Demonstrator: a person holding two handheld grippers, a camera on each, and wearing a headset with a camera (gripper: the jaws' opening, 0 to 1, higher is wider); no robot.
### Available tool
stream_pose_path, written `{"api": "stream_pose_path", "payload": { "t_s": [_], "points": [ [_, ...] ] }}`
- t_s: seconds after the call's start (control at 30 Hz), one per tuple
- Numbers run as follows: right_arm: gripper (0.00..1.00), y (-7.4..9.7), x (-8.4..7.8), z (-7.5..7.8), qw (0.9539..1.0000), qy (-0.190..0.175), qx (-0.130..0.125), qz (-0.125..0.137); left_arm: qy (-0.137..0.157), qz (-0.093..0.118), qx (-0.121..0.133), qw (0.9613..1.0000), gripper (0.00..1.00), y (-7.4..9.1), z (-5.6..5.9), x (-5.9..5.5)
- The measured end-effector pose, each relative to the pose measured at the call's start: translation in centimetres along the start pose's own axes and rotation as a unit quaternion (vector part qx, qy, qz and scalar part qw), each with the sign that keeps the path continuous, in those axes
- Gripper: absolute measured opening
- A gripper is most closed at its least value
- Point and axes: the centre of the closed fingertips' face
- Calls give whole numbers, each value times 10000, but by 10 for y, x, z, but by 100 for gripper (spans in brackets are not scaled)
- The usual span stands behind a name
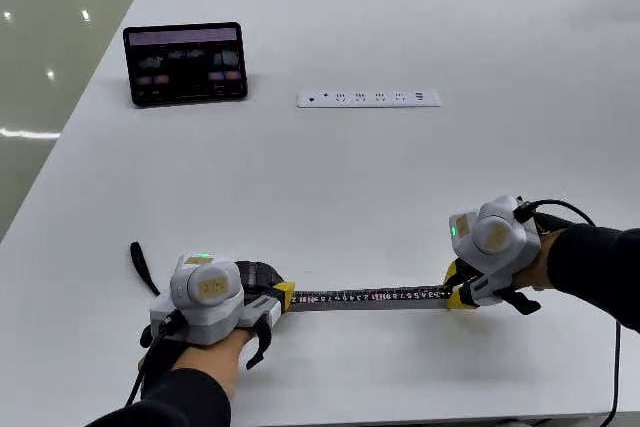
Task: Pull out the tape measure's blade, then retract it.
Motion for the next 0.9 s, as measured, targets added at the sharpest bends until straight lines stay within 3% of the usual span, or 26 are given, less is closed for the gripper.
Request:
{"api": "stream_pose_path", "payload": {
  "t_s": [0.3,0.9],
  "points": [
    [11,-1,3,0,9997,-187,-71,146,35,-34,-30,10000,61,0,0,-1],
    [11,-4,15,-1,9995,-167,-87,256,74,-65,-48,9999,61,0,0,-1]
  ]
}}
Point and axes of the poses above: the centre of the closed fingertips' face, and the gripper's own axes: y roughly backward along the fingers, z roughly to its right, x roughly out of its top, and after that the axes turned 7 degrees about -x, right-handed
